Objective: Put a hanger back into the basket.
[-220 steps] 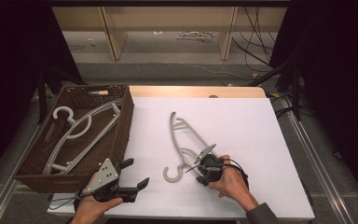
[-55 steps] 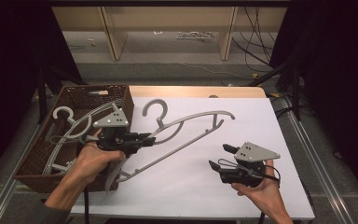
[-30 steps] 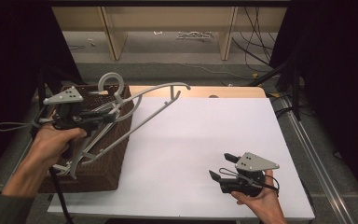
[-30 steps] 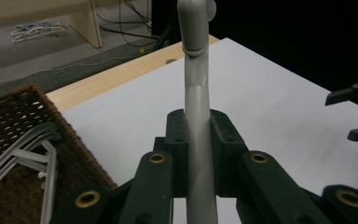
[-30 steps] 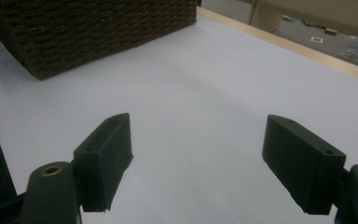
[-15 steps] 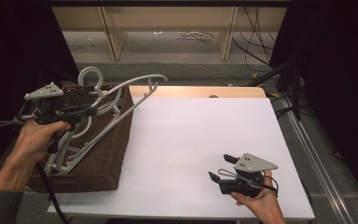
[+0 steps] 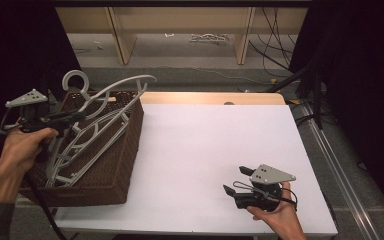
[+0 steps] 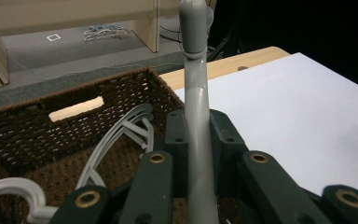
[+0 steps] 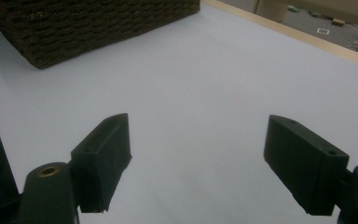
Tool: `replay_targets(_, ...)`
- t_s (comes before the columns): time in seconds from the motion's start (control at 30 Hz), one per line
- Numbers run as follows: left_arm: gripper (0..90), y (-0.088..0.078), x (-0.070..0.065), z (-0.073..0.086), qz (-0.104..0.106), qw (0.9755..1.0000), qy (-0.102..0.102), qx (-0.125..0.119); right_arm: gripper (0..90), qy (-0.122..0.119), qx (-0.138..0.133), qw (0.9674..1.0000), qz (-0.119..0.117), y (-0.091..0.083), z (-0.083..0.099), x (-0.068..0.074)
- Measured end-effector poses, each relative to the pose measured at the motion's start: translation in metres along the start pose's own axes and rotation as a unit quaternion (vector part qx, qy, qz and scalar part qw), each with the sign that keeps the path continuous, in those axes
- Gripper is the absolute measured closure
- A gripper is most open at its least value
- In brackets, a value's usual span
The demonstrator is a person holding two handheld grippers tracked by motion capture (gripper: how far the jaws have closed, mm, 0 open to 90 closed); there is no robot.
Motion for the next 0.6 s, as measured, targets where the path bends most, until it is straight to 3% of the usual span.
replay_targets(0.3,79.2,0.002,0.019,0.013,-0.006,0.9999,-0.002,0.009,23.5,-0.002,0.0,1.0,-0.002,0.001,0.0,0.0)
replay_targets(0.4,79.2,0.004,0.027,0.018,-0.015,0.9997,-0.015,0.014,23.5,-0.001,-0.002,1.0,-0.003,0.001,-0.001,0.001)
replay_targets(0.43,79.2,0.005,0.03,0.019,-0.013,0.9998,-0.008,0.012,23.5,-0.002,-0.001,1.0,-0.003,0.001,-0.001,0.001)
replay_targets(0.6,79.2,0.008,0.04,0.027,-0.023,0.9994,-0.018,0.018,23.5,-0.003,-0.001,1.0,-0.002,0.0,0.0,-0.001)
Point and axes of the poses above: each handheld gripper's, and its own axes: y roughly forward along the jaws, z roughly out of its underside, x roughly to its left, the point moved 10 cm from there along y, roughly forward along the jaws, and after that the axes turned 15 degrees about -z, right-handed, at the moved point
